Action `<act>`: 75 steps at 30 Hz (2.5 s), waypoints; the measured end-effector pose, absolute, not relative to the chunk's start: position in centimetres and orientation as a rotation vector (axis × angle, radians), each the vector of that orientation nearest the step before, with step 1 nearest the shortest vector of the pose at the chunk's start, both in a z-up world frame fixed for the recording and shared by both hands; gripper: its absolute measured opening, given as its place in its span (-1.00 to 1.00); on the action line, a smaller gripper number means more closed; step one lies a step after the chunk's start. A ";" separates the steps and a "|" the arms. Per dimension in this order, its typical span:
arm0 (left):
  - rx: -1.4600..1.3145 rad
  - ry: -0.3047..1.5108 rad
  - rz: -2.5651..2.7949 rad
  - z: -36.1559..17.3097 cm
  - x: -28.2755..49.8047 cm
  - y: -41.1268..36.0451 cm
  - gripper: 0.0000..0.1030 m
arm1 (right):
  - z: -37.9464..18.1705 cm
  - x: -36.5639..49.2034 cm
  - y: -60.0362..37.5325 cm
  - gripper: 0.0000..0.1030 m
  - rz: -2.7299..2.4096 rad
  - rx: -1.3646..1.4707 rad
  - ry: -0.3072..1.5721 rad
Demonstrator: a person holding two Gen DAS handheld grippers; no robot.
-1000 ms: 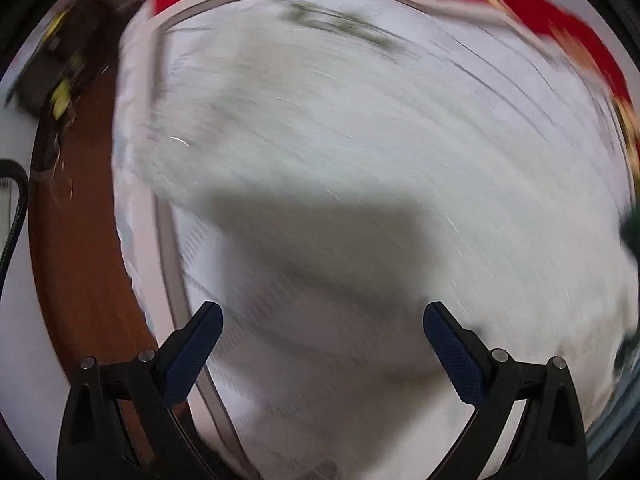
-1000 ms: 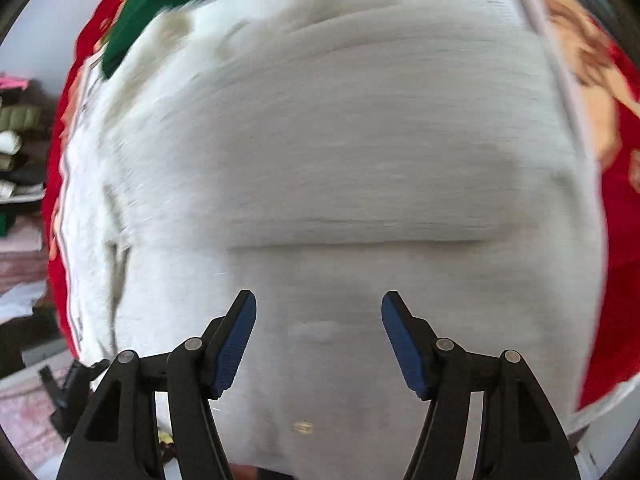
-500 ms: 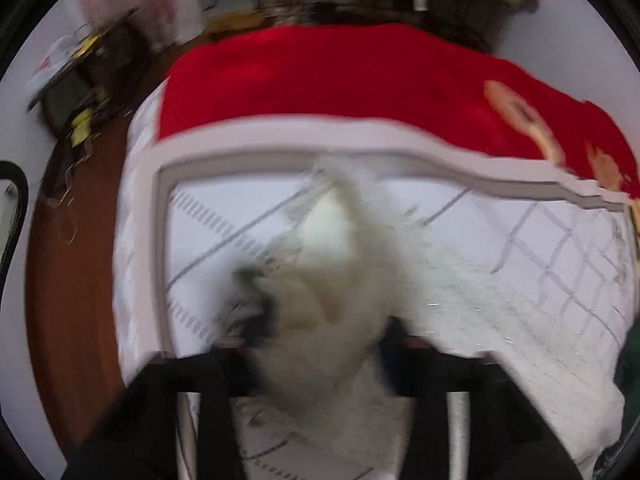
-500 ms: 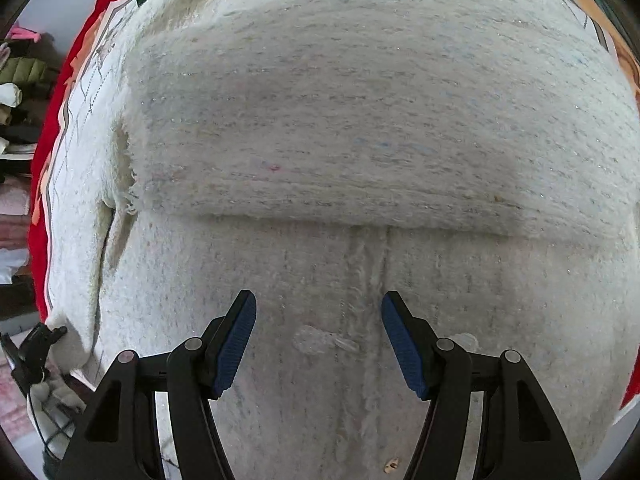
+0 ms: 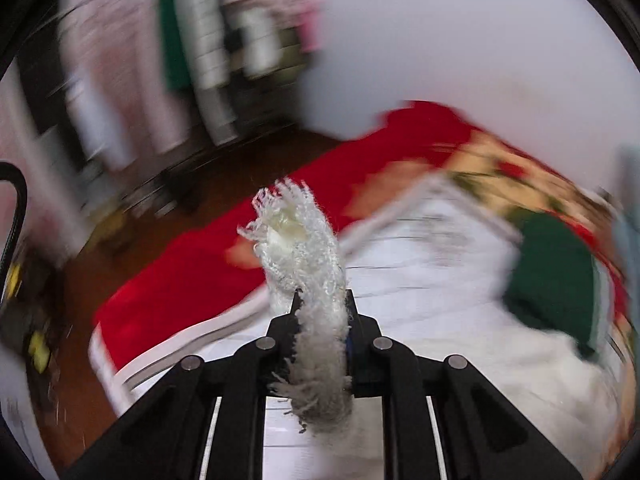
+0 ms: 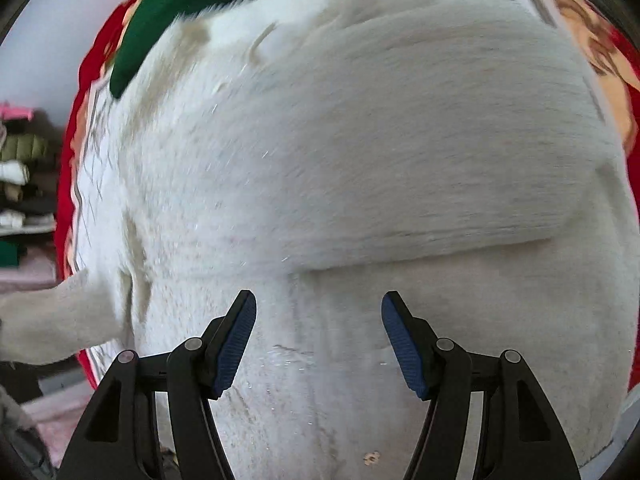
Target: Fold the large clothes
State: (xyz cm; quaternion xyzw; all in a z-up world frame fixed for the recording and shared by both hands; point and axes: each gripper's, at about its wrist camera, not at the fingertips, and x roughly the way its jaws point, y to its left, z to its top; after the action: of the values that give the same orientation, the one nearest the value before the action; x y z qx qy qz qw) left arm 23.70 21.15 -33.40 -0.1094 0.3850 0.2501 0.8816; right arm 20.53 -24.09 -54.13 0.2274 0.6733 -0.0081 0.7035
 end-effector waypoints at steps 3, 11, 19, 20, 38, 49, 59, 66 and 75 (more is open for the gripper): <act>-0.138 0.817 0.283 -32.2 26.7 11.0 -0.77 | -53.7 21.8 -25.7 0.30 -0.063 0.543 1.468; -0.037 1.008 -0.234 -36.7 29.6 -14.4 -0.76 | -53.2 18.7 -35.6 0.30 -0.254 0.632 1.420; 0.158 1.124 -0.375 -42.6 29.3 -25.4 -0.50 | -54.7 15.9 -43.3 0.30 -0.355 0.651 1.411; 0.157 1.126 -0.379 -42.7 29.2 -25.3 -0.23 | -54.8 15.9 -43.9 0.30 -0.359 0.657 1.405; 0.082 1.236 0.347 -46.2 29.7 0.5 0.71 | -54.6 24.7 -41.3 0.30 -0.036 0.734 1.425; 0.131 1.297 0.424 -48.4 27.4 3.8 0.71 | -54.5 27.8 -40.3 -0.80 -0.172 0.482 1.498; 0.171 1.184 0.285 -44.7 34.3 -2.2 0.90 | -45.1 30.2 -37.8 -0.09 -0.111 0.551 1.342; 0.323 1.217 0.276 -50.7 40.6 -5.9 0.91 | -53.8 40.0 -30.5 -0.09 0.096 0.725 1.570; 0.356 1.204 0.262 -51.6 41.1 -5.8 0.91 | -56.5 43.0 -27.3 -1.00 -0.056 0.486 1.638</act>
State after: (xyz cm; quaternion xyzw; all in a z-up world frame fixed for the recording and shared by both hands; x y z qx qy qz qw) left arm 41.11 -5.85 -51.64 0.1659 0.5617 0.1223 0.8012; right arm 42.97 -27.26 -56.51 0.2143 0.7227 -0.0249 0.6566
